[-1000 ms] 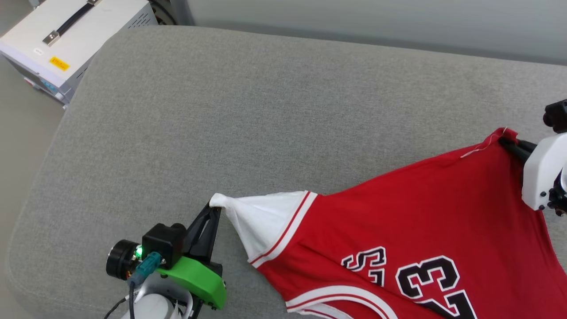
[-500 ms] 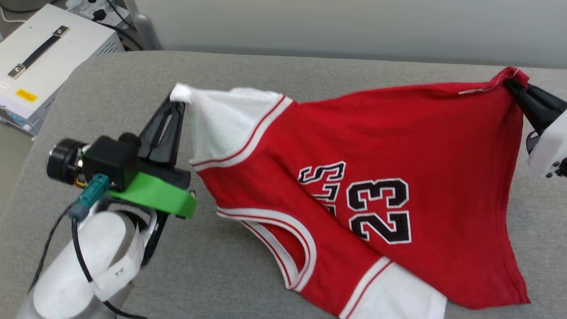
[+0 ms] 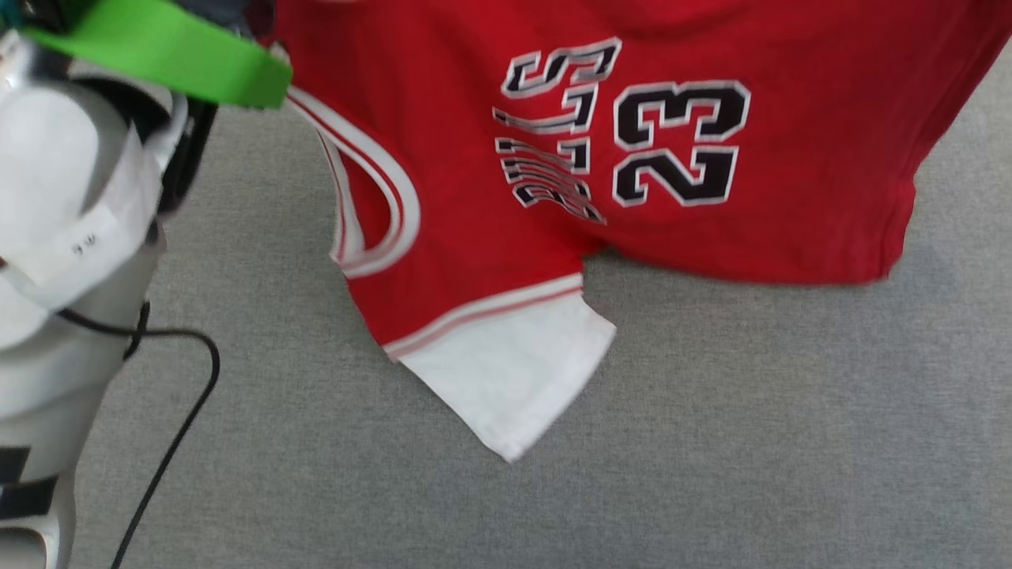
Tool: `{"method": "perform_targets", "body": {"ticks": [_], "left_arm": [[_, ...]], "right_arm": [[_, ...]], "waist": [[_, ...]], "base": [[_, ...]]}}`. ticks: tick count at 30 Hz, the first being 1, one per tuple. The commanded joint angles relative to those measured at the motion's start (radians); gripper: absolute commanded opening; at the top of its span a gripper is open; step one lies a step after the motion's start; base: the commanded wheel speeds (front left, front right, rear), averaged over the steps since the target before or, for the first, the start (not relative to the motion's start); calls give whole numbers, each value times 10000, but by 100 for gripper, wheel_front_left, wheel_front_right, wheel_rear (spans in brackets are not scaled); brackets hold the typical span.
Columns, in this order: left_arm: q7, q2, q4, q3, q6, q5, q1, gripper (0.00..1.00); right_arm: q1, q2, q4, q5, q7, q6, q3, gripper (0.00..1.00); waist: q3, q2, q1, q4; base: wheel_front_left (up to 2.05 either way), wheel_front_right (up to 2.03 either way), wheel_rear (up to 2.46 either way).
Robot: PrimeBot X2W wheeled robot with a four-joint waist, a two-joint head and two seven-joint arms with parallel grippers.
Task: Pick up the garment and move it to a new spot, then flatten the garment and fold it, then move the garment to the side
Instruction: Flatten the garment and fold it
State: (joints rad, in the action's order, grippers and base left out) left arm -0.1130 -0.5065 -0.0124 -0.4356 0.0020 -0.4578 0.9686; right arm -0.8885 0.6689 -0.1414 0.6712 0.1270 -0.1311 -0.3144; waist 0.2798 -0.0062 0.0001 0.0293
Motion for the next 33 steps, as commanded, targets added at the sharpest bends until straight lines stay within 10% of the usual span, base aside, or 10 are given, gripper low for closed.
{"method": "perform_targets", "body": {"ticks": [1,19,33], "left_arm": [[36,125,-218,29,-145,114,712,0],[-245,850,-4249,-227,-1198,887,9027,0],[-1066,658,-5972,-842,-1308,620,9237,0]], "right_arm": [[-558,-111,-42,-252,6,4,147,0],[-7943,-1013,-3201,-2144,-424,4,-462,0],[-9196,-1412,-5614,-1616,-1804,4,-2238,0]], "waist": [[868,62,-1,-195],[3275,62,-1,-436],[3912,62,-1,-503]], "base": [[0,0,0],[0,0,0],[0,0,0]]}}
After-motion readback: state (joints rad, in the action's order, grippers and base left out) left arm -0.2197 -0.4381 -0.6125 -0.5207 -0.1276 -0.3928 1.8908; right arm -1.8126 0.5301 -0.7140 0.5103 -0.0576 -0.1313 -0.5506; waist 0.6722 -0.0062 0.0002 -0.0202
